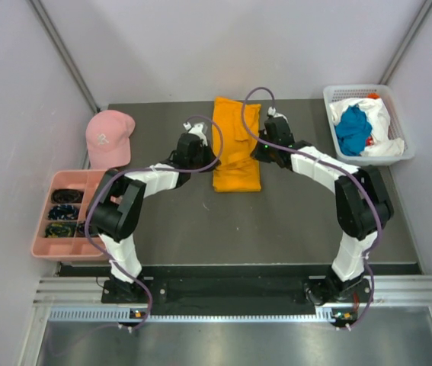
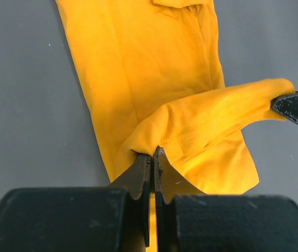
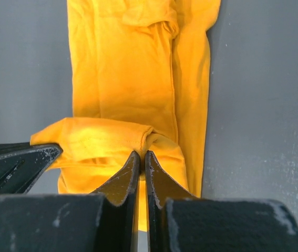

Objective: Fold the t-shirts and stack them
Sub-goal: Fold the folded rectangular tshirt in 1/3 of the way

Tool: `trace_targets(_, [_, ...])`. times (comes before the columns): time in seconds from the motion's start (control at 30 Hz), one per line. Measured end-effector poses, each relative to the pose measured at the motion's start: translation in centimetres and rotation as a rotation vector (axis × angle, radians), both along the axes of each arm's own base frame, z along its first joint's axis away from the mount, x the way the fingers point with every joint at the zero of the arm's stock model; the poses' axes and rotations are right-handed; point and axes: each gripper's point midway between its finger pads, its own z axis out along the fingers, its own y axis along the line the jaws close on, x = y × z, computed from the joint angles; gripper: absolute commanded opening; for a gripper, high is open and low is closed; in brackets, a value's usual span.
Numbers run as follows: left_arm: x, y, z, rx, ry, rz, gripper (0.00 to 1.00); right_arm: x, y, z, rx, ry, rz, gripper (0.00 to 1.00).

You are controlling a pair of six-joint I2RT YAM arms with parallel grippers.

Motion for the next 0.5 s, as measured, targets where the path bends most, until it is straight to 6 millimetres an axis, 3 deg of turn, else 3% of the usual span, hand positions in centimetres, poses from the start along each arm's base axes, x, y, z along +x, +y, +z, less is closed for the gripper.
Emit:
trace_targets(0.27, [0.9,-0.8,-2.3,-0.006,0.039,-0.028,0.0,0.5,-0.2,-1.8,-0.013,0.033,-0.006,0.0])
trace_targets(0.5, [2.3,-1.9,-2.1,-0.024,0.03,-0.05,0.0,1.0,-1.3,-2.3,-0.018,0.039,-0.025,0.0])
